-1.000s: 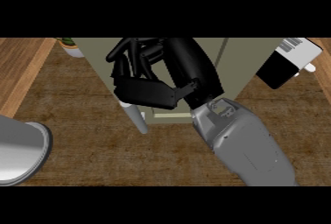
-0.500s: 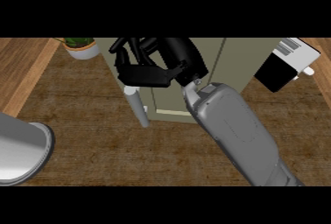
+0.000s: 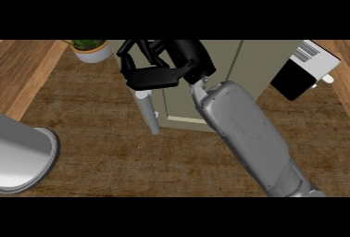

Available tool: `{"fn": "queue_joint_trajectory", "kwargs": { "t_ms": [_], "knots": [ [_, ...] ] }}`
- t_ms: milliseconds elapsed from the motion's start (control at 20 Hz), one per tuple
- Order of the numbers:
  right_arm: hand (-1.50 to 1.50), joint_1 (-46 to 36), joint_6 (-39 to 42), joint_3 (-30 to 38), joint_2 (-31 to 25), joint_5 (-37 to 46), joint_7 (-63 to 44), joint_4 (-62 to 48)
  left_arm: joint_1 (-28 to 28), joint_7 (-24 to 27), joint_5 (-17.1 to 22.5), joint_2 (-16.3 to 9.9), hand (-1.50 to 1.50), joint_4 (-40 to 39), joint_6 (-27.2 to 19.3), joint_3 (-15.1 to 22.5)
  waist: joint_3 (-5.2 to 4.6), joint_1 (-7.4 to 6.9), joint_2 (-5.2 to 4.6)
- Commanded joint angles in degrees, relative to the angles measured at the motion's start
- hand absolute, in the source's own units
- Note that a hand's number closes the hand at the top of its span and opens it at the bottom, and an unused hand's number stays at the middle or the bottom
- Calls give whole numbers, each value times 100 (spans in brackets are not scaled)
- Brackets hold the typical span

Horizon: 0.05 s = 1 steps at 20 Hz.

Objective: Pick up the bottled water, place it into the cabinet and close the cabinet

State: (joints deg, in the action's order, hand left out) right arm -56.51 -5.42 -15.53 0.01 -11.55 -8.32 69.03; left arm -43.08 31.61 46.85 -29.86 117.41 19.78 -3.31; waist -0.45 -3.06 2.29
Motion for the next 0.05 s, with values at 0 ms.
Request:
{"fn": "queue_joint_trajectory", "kwargs": {
  "t_ms": [0],
  "knots": [
    [150,-109,-215,627,-442,74,7,-1084,164,-63,91,-10,150,-77,22,-5,34,57,-372]
  ]
}}
